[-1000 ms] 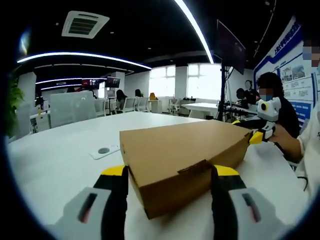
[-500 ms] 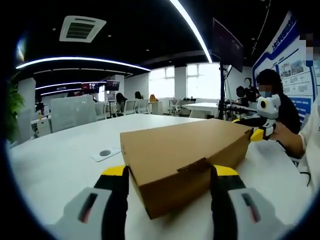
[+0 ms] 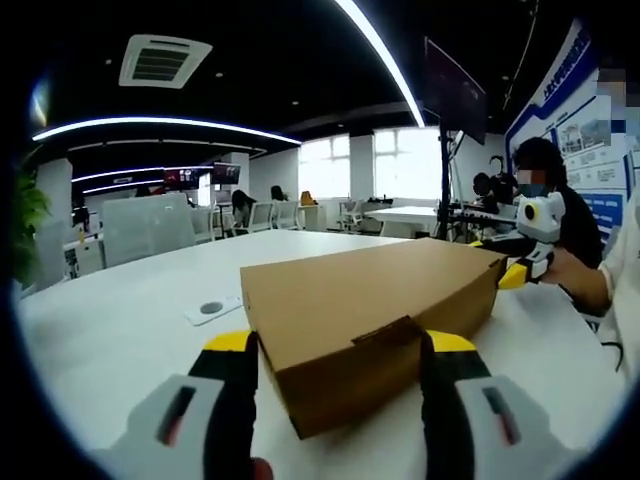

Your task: Operate the shoe box by opening the lid, removing the specified soft item, and placing it in the target area until the item is outside and the box remains undamaged.

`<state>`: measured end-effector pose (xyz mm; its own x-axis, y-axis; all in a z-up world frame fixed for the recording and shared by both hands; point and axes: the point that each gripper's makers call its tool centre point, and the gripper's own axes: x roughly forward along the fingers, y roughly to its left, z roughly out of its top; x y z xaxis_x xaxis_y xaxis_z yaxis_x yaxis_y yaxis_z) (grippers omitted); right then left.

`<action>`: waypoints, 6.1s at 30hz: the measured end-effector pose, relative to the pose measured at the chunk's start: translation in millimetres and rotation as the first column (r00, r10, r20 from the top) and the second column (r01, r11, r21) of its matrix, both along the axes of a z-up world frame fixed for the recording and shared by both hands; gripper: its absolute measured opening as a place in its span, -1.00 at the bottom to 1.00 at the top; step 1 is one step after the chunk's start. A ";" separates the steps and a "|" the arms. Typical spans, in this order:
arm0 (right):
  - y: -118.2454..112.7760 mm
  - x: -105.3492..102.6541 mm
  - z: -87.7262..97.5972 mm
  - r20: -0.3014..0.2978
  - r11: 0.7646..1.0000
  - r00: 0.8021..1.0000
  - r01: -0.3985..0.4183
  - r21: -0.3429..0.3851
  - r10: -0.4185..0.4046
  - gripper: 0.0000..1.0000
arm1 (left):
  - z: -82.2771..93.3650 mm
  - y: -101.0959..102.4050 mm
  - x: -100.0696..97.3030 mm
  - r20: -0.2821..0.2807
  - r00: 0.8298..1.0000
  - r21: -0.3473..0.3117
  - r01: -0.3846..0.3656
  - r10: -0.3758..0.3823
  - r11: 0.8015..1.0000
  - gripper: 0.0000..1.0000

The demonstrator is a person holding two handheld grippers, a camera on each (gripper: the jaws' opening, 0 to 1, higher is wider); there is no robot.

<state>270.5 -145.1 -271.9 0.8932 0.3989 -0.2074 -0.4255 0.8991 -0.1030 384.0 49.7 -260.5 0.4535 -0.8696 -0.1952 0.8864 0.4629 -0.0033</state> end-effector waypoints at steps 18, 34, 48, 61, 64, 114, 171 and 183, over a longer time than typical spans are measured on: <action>-1.9 -0.4 0.0 0.013 0.999 0.999 -0.040 0.000 0.040 0.29 | -0.4 0.5 -9.8 -0.008 0.999 0.015 -0.041 0.041 0.999 0.32; -3.5 -4.9 0.3 -0.024 0.993 0.993 -0.120 -0.017 0.119 0.27 | -0.1 5.6 -26.4 -0.016 0.994 0.023 -0.106 0.106 0.994 0.34; -4.3 -7.5 3.2 -0.026 0.985 0.984 -0.175 -0.010 0.175 0.28 | 4.7 11.1 -41.6 -0.042 0.984 -0.044 -0.177 0.175 0.983 0.33; -9.9 -6.6 4.0 -0.013 0.966 0.965 -0.260 -0.006 0.260 0.26 | 5.6 11.8 -55.2 -0.043 0.972 -0.039 -0.231 0.229 0.972 0.32; -10.4 -5.8 3.5 -0.032 0.959 0.959 -0.282 -0.014 0.281 0.25 | 4.4 12.5 -56.7 -0.045 0.969 -0.046 -0.247 0.245 0.968 0.32; -21.9 5.0 0.2 -0.015 0.900 0.902 -0.429 0.076 0.431 0.23 | 1.4 14.1 -88.7 -0.013 0.926 -0.029 -0.378 0.377 0.925 0.22; -24.2 -31.1 -3.3 -0.017 0.930 0.930 -0.368 0.019 0.368 0.33 | 0.7 7.2 -137.6 0.048 0.920 -0.024 -0.387 0.388 0.922 0.13; -24.3 -41.2 -2.8 -0.008 0.927 0.927 -0.374 0.028 0.374 0.32 | 0.1 6.0 -152.5 0.059 0.918 -0.042 -0.390 0.392 0.920 0.13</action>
